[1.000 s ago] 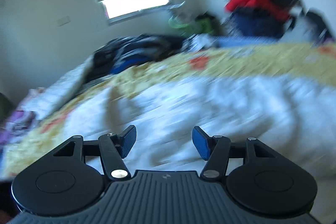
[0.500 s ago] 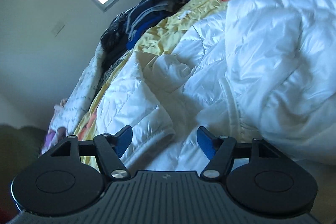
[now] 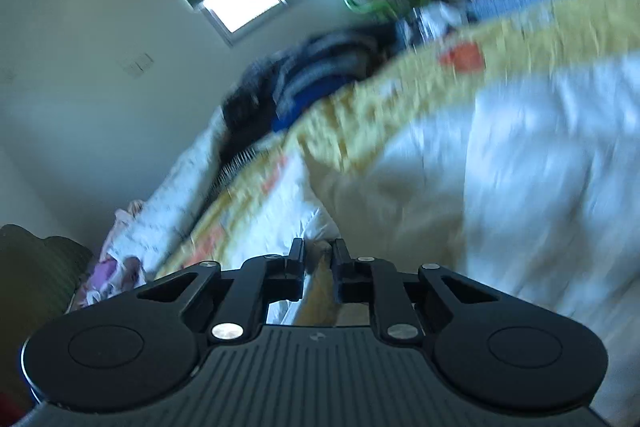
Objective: Fold small clothes
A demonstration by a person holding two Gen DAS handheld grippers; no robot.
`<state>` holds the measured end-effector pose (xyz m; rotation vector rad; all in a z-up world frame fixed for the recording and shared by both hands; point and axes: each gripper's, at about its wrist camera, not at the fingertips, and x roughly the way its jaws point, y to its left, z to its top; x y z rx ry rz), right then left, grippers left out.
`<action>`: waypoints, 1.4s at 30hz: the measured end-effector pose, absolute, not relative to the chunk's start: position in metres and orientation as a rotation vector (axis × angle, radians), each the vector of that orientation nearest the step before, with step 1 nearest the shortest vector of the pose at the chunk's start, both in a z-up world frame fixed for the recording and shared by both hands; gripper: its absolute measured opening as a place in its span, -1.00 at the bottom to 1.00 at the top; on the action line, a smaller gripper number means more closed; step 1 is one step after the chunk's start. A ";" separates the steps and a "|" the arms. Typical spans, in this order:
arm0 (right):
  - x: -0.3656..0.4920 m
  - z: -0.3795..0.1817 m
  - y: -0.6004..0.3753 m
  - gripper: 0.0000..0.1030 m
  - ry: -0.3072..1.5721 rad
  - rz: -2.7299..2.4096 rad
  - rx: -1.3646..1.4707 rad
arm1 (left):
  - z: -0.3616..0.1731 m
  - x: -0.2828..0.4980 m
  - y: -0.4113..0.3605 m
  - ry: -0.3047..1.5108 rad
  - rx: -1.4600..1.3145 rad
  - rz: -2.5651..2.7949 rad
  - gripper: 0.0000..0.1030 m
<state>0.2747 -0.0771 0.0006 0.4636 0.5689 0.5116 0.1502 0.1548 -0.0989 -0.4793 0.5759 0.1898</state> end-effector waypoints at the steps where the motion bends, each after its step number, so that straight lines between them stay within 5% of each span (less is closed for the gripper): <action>1: 0.274 0.011 -0.085 -0.72 0.553 0.509 0.455 | -0.097 0.154 0.155 0.580 -0.478 0.192 0.57; 3: 0.274 0.028 -0.102 -0.85 0.520 0.498 0.444 | -0.092 0.160 0.152 0.583 -0.466 0.196 0.57; 9: 0.272 0.047 -0.154 -0.81 0.502 0.480 0.445 | -0.093 0.171 0.141 0.581 -0.415 0.203 0.57; 11: 0.272 0.033 -0.154 -0.48 0.545 0.482 0.460 | -0.102 0.169 0.139 0.579 -0.421 0.221 0.57; 12: 0.271 0.022 -0.150 0.16 0.572 0.481 0.459 | -0.106 0.168 0.138 0.585 -0.407 0.233 0.57; 14: 0.270 0.002 -0.138 0.50 0.609 0.509 0.477 | -0.108 0.164 0.135 0.571 -0.364 0.263 0.57; 19: 0.281 -0.050 -0.094 0.03 0.785 0.567 0.562 | -0.110 0.159 0.136 0.580 -0.277 0.373 0.57; 25: 0.299 -0.083 -0.066 -0.14 0.833 0.516 0.667 | -0.113 0.162 0.134 0.596 -0.233 0.396 0.56; 27: 0.304 -0.084 -0.060 -0.84 0.837 0.512 0.662 | -0.113 0.164 0.130 0.605 -0.213 0.402 0.56; 40: 0.284 0.024 -0.130 -0.92 0.587 0.533 0.541 | -0.112 0.160 0.133 0.593 -0.247 0.401 0.58; 42: 0.282 0.016 -0.126 -0.48 0.628 0.534 0.504 | -0.112 0.159 0.133 0.589 -0.253 0.412 0.58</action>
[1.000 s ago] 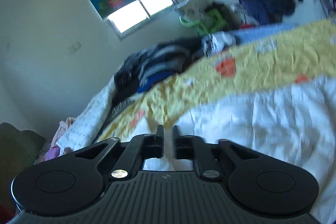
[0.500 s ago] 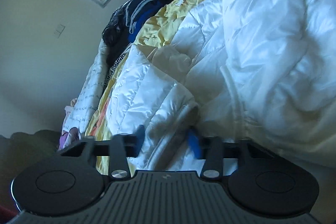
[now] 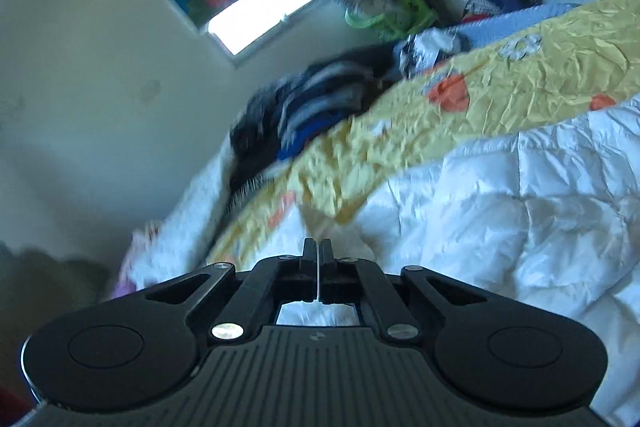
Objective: Fold small clothes
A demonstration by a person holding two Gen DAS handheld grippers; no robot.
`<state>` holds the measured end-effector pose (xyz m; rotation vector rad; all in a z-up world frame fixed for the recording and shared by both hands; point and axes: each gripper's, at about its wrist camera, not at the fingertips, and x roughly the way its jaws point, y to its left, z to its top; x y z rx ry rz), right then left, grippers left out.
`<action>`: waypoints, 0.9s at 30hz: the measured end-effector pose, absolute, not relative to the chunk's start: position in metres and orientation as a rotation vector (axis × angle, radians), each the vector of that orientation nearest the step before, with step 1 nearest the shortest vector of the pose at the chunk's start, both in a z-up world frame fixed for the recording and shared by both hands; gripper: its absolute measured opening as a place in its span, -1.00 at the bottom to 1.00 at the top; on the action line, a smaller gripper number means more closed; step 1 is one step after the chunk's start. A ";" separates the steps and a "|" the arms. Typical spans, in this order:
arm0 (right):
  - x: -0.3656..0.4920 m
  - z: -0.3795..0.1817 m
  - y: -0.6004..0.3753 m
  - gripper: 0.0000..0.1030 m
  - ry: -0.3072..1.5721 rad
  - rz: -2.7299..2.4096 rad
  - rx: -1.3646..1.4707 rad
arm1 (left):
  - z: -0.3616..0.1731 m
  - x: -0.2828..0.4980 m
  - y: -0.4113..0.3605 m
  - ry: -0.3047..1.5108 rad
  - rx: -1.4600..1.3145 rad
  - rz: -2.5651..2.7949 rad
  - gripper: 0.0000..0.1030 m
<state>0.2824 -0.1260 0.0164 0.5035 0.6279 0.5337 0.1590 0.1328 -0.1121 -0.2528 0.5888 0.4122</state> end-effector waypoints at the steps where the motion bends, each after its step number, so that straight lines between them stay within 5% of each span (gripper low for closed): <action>1: 0.282 0.008 -0.120 -0.14 0.654 0.536 0.496 | -0.112 0.159 0.132 0.588 -0.252 0.414 0.58; 2: 0.283 -0.001 -0.113 0.31 0.677 0.556 0.509 | -0.112 0.158 0.132 0.587 -0.252 0.414 0.58; 12: 0.313 -0.072 -0.037 0.32 0.816 0.432 0.520 | -0.114 0.155 0.137 0.570 -0.279 0.401 0.61; 13: 0.315 -0.074 -0.033 0.28 0.810 0.423 0.512 | -0.114 0.156 0.136 0.573 -0.275 0.400 0.62; 14: 0.315 -0.075 -0.032 0.04 0.798 0.421 0.504 | -0.114 0.157 0.136 0.575 -0.272 0.397 0.65; 15: 0.314 -0.073 -0.030 -0.42 0.789 0.427 0.494 | -0.114 0.157 0.136 0.577 -0.269 0.396 0.67; 16: 0.315 -0.071 -0.031 -0.61 0.793 0.448 0.500 | -0.114 0.157 0.135 0.578 -0.267 0.395 0.67; 27: 0.291 0.035 -0.127 -0.70 0.566 0.472 0.497 | -0.103 0.165 0.125 0.604 -0.194 0.356 0.68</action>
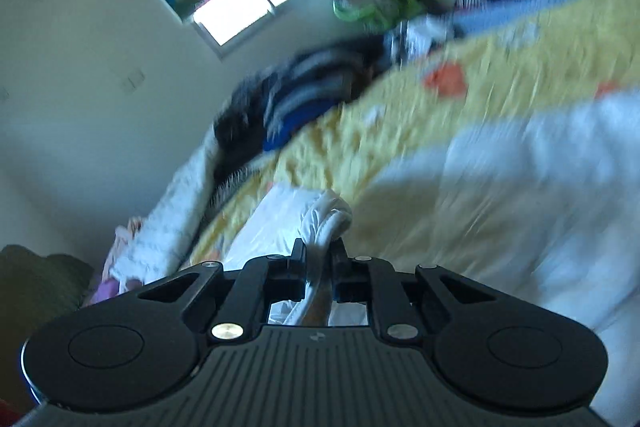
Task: Fold small clothes
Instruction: 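Grasp the jacket edge again with the right gripper and fold it over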
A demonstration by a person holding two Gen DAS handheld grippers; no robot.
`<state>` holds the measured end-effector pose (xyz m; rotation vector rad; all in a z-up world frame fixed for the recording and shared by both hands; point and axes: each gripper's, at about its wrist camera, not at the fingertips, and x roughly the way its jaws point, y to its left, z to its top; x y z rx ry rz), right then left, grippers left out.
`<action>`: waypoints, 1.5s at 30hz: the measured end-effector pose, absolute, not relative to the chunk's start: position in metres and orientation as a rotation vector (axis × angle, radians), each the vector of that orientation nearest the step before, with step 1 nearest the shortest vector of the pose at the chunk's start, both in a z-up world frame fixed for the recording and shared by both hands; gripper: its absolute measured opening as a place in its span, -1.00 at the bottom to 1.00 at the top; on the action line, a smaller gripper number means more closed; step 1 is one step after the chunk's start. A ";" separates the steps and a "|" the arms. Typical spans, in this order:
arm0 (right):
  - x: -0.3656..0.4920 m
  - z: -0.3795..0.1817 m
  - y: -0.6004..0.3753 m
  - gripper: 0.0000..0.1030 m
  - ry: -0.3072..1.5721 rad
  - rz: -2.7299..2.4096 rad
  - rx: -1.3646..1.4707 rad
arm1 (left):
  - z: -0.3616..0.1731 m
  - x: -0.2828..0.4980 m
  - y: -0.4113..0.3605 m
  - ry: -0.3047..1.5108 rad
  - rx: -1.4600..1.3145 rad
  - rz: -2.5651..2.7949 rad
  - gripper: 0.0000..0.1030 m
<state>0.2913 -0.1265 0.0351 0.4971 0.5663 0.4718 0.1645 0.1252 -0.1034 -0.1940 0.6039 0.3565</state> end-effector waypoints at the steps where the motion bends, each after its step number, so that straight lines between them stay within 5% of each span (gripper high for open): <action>1: 0.289 0.045 -0.140 -0.70 0.544 0.460 0.487 | -0.100 0.165 0.122 0.599 -0.179 0.351 0.68; 9: 0.284 0.071 -0.248 -0.71 0.481 0.304 0.466 | -0.080 0.173 0.109 0.556 -0.128 0.332 0.68; 26: 0.294 -0.042 -0.336 -0.74 0.654 0.038 0.496 | -0.079 0.199 0.083 0.588 -0.094 0.296 0.68; 28: 0.293 -0.055 -0.335 -0.63 0.677 0.045 0.492 | -0.078 0.207 0.079 0.606 -0.069 0.285 0.68; 30: 0.285 -0.055 -0.339 -0.20 0.662 0.031 0.540 | -0.071 0.214 0.076 0.606 -0.050 0.278 0.68; 32: 0.273 -0.045 -0.346 -0.16 0.615 0.039 0.618 | -0.060 0.220 0.076 0.579 -0.054 0.271 0.68; 38: 0.255 -0.007 -0.303 -0.17 0.439 0.178 0.430 | -0.037 0.261 0.050 0.538 -0.027 0.236 0.68; 45: 0.284 -0.042 -0.231 -0.55 0.514 0.193 0.085 | -0.072 0.314 0.010 0.560 0.159 0.205 0.69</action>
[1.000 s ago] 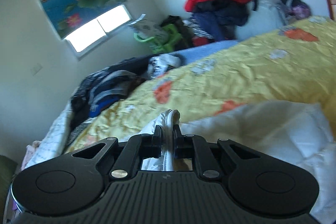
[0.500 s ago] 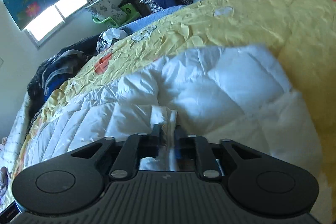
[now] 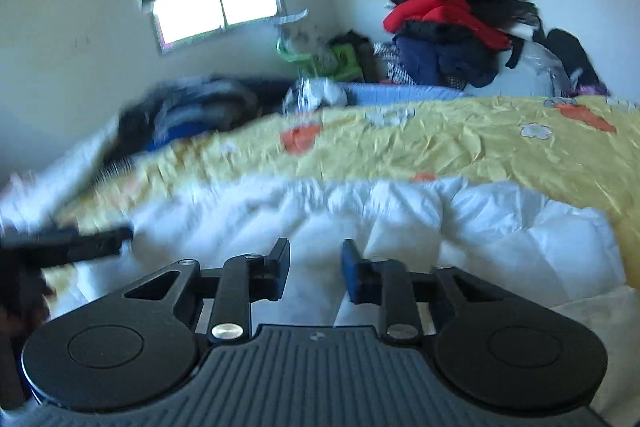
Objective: Fold small clothes
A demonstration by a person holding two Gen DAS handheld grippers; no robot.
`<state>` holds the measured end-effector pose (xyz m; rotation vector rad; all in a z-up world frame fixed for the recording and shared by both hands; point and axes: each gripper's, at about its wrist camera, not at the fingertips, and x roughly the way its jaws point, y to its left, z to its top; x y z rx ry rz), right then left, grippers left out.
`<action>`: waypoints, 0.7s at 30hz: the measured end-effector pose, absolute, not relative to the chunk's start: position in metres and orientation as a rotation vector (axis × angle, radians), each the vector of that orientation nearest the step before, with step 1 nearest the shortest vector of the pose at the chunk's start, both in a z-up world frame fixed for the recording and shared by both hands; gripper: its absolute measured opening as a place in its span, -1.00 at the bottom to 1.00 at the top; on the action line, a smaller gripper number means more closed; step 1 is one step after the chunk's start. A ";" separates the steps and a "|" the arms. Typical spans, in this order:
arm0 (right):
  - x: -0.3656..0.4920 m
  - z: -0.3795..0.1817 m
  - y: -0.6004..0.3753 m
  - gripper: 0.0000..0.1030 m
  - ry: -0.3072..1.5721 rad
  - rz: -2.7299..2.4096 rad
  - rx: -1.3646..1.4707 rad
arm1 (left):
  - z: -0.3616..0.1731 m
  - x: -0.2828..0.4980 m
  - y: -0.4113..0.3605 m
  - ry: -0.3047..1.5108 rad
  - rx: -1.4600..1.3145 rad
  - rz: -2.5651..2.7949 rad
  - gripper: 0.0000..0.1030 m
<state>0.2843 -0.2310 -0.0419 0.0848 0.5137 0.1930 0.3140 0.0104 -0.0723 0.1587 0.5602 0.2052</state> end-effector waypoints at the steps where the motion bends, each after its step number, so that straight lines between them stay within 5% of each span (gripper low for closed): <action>1: 0.289 -0.050 -0.233 -0.55 0.528 0.158 0.091 | -0.081 0.319 0.014 0.584 0.153 0.220 0.69; 5: 0.302 -0.079 -0.256 -0.97 0.582 0.095 0.217 | -0.110 0.326 0.039 0.655 0.017 0.212 0.70; 13: 0.300 -0.095 -0.254 -0.95 0.561 0.095 0.206 | -0.106 0.321 0.052 0.679 -0.046 0.184 0.79; 16: 0.281 -0.070 -0.257 -0.50 0.552 0.122 0.187 | -0.091 0.301 0.067 0.673 -0.092 0.165 0.78; 18: 0.258 -0.052 -0.260 0.18 0.501 0.110 0.178 | -0.082 0.283 0.078 0.655 -0.117 0.151 0.78; 21: 0.224 -0.033 -0.267 0.15 0.478 0.122 0.163 | -0.069 0.253 0.098 0.635 -0.161 0.111 0.79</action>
